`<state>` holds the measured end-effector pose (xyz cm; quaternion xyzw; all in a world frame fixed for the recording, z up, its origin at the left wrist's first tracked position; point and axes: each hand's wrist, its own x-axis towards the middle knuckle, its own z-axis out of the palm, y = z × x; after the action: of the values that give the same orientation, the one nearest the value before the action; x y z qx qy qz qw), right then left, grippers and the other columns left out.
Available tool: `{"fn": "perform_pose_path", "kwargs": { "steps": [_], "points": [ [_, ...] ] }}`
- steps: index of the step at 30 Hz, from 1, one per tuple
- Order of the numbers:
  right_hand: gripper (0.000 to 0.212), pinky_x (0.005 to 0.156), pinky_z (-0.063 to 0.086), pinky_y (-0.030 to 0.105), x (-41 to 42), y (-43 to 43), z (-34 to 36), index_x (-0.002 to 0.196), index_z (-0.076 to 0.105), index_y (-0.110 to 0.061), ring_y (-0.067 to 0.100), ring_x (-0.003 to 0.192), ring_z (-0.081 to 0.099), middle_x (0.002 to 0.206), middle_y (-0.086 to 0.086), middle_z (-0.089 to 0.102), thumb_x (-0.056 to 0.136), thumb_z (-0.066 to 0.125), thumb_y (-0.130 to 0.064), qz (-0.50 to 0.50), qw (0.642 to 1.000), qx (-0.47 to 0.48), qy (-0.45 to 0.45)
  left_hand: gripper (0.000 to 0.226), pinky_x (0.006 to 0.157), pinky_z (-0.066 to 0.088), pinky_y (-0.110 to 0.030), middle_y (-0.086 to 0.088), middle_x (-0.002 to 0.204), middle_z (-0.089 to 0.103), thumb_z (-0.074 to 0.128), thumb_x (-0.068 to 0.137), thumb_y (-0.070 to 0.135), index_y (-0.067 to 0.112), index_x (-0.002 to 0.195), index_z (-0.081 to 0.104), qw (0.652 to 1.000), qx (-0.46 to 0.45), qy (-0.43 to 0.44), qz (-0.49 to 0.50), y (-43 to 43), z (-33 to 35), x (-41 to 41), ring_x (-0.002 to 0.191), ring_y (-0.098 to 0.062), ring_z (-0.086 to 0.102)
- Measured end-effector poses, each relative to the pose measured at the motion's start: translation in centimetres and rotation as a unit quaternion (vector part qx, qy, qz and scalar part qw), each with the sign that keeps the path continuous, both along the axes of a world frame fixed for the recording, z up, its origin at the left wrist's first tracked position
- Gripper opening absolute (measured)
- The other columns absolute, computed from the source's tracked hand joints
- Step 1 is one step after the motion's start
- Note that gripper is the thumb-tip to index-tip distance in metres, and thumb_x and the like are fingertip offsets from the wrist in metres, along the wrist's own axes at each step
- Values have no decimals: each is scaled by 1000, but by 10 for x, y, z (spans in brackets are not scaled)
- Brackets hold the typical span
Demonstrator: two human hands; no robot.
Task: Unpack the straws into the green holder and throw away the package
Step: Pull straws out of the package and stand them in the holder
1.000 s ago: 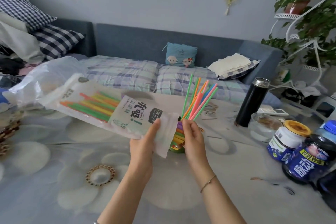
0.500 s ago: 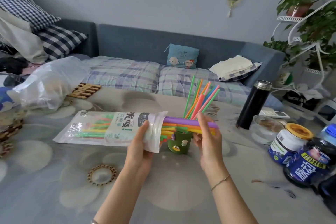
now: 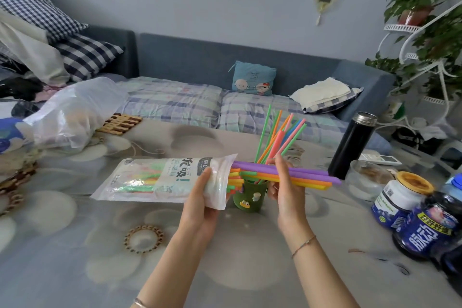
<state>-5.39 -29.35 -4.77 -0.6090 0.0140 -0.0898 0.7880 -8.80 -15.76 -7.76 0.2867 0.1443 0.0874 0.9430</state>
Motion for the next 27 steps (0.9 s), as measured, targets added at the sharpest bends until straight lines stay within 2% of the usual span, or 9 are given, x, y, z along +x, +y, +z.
{"fn": "perform_pose_path", "kwargs": {
  "steps": [2,6,9,13,16,18,21,24,27],
  "points": [
    [26,41,34,13,2,2,1,77,65,-16,1,42,46,51,-9,51,90,56,-37,11,1000,-28,4,40,92,53,-41,-17,123,67,57,93,19,2,128,58,1000,0,7,-6,-2,0,-1,100,-25,66],
    [31,35,29,12,16,-15,20,73,61,-10,0,35,39,41,-10,47,94,50,-31,-19,999,18,-25,41,76,59,-34,-17,123,65,55,94,18,-1,131,55,1000,-15,11,14,4,0,2,99,-25,65],
    [34,34,29,11,31,-33,38,71,59,-10,0,33,42,40,-11,50,96,46,-30,-43,998,20,-41,44,79,60,-38,-17,130,62,57,93,19,0,133,53,1000,-7,18,22,7,-3,4,109,-28,63],
    [38,35,31,12,46,-52,56,65,58,-13,0,32,43,38,-12,51,96,45,-29,-75,995,-16,-64,46,61,60,-35,-19,129,63,61,91,19,2,133,53,999,3,26,31,8,-7,2,114,-32,62],
    [37,39,35,11,53,-63,71,64,56,-13,-2,36,47,39,-13,54,97,45,-27,-93,992,-13,-89,45,63,61,-37,-16,130,62,61,91,19,4,132,54,999,6,23,36,11,-8,1,112,-29,63],
    [36,51,43,17,58,-68,80,63,56,-15,0,48,55,47,-12,60,96,46,-25,-100,989,-13,-110,44,69,62,-40,-16,131,61,60,91,19,4,132,54,999,8,21,37,12,-9,0,113,-29,62],
    [37,62,46,22,62,-68,86,62,56,-21,5,59,57,63,-5,60,97,46,-27,-123,974,-121,-143,46,69,62,-42,-17,132,61,60,91,18,4,134,52,999,8,25,40,13,-9,-1,116,-31,61],
    [38,55,43,20,61,-57,86,65,57,-15,6,58,54,62,-1,56,97,44,-30,-113,948,-247,-166,49,58,60,-35,-17,132,61,61,91,17,5,137,49,999,4,20,45,12,-10,-2,112,-31,62],
    [43,46,39,21,65,-39,78,74,60,-7,11,50,51,54,-1,50,98,40,-37,-37,925,-352,-135,47,67,62,-43,-15,129,63,61,91,15,9,136,50,999,11,7,48,11,-10,-1,108,-28,64]
  ]
}}
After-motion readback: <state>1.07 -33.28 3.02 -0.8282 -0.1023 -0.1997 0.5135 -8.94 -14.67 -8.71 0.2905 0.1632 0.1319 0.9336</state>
